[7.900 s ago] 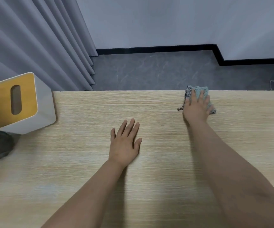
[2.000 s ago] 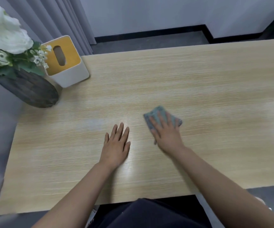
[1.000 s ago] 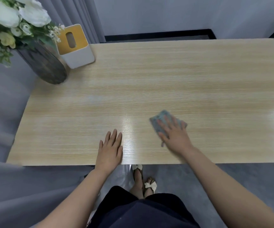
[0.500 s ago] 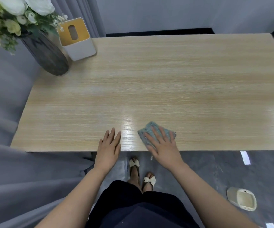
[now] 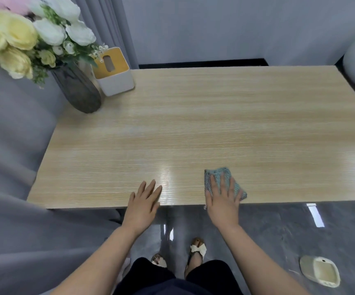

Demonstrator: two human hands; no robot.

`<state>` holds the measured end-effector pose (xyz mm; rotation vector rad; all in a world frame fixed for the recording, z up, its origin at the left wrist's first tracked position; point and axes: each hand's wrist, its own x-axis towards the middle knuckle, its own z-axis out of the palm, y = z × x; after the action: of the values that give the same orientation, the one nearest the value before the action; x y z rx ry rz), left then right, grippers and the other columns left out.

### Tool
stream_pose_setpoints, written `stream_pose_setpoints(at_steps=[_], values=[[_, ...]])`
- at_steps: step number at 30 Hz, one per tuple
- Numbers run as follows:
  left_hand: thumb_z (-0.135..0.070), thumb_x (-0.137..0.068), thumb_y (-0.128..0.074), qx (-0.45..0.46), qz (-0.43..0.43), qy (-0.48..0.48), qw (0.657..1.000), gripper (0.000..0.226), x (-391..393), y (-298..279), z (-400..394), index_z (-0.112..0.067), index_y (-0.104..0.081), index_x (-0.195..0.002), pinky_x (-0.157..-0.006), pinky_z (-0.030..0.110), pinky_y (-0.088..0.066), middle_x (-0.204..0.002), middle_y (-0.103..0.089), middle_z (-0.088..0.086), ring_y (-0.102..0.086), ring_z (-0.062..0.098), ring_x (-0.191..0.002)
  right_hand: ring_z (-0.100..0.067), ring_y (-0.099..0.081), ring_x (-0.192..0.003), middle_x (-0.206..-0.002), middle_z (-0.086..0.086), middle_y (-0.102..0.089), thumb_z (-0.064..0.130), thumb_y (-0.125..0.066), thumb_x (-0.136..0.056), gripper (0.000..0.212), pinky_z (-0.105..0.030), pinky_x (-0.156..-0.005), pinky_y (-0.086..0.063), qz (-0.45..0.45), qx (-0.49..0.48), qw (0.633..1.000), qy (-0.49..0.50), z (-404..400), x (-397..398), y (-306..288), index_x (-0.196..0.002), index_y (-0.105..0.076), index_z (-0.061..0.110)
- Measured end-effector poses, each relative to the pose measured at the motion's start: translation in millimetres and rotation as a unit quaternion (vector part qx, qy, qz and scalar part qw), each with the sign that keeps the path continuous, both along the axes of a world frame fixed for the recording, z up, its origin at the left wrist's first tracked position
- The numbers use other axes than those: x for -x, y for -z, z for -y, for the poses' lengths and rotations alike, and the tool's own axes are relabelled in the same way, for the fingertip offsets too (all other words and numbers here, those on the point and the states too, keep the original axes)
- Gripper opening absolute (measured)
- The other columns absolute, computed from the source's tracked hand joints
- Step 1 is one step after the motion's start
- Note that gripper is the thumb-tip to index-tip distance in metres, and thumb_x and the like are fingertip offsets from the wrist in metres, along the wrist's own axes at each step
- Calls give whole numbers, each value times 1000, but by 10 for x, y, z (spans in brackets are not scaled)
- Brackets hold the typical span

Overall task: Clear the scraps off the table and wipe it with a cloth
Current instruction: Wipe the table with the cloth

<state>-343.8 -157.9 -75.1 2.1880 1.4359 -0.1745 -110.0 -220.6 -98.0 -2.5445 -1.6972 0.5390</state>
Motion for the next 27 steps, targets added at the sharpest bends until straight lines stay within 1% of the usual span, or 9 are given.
stream_pose_setpoints(at_steps=[3, 7, 9, 12, 15, 19, 22, 25, 27], values=[[-51, -90, -5, -16, -35, 55, 998, 63, 215, -25, -39, -30, -13, -150, -115, 45, -9, -158, 1, -10, 3, 17, -146, -23, 22, -138, -150, 2, 14, 62, 28, -77, 76, -46, -107, 25, -8, -13, 998, -65, -98, 308, 10, -144, 7, 32], [-57, -75, 7, -13, -8, 31, 999, 83, 419, 5, -120, -29, -19, -149, -116, 41, -7, -158, -6, -10, 0, 14, -146, -36, -25, -138, -149, -4, -30, 50, -1, -98, 57, -49, -108, 0, 3, 21, 989, -143, -278, 690, -44, -145, -27, 29], [-56, -73, 8, -18, -12, 2, 1000, 85, 501, 4, -197, -27, -18, -149, -116, 41, -6, -158, -5, -10, 1, 14, -146, -36, -33, -135, -145, -3, -41, 49, -4, -99, 53, -50, -107, -4, 1, 31, 985, -172, -373, 856, -55, -145, -25, 33], [-56, -75, 7, -26, -24, 29, 999, 84, 624, 13, -292, -24, -16, -150, -116, 45, -8, -157, -4, -12, -1, 15, -146, -35, -40, -132, -145, -2, -43, 51, -4, -98, 53, -51, -106, -6, -11, 29, 975, -220, -503, 1036, -56, -148, -4, 35], [-57, -77, 6, -32, -29, 57, 997, 83, 684, 10, -360, -23, -15, -150, -117, 47, -7, -156, 1, -12, 2, 16, -146, -35, -34, -135, -147, -2, -39, 56, -4, -96, 55, -56, -107, -11, -9, 56, 961, -269, -611, 1106, -6, -148, -8, 39], [-50, -95, -15, -25, -48, 37, 998, 61, 724, 6, -459, -27, -9, -151, -116, 45, 0, -158, 6, -9, 11, 14, -145, -26, 5, -141, -154, 5, -5, 69, 1, -87, 66, -55, -113, 2, -4, -4, 951, -311, -738, 937, -35, -146, -6, 40], [-39, -101, -26, -9, -46, 30, 998, 55, 748, -15, -472, -29, -6, -151, -115, 48, 2, -158, 8, -8, 13, 15, -145, -18, 24, -137, -151, 9, 19, 67, -5, -88, 63, -52, -113, 11, -6, 6, 987, -161, -752, 662, -71, -144, 9, 43], [-41, -101, -22, -4, -56, 37, 998, 54, 761, -2, -466, -30, -1, -150, -115, 47, 4, -158, 12, -9, 15, 15, -144, -22, 17, -143, -157, 4, 10, 56, -15, -97, 57, -49, -110, 16, 3, 25, 999, -20, -715, 559, -86, -148, 4, 38], [-50, -97, -11, -5, -57, 39, 998, 58, 764, 23, -469, -30, -1, -150, -115, 47, 4, -158, 12, -9, 15, 15, -144, -27, 11, -144, -158, 0, 4, 51, -16, -99, 55, -52, -110, 13, 14, 21, 999, -23, -691, 725, -93, -149, 0, 34]])
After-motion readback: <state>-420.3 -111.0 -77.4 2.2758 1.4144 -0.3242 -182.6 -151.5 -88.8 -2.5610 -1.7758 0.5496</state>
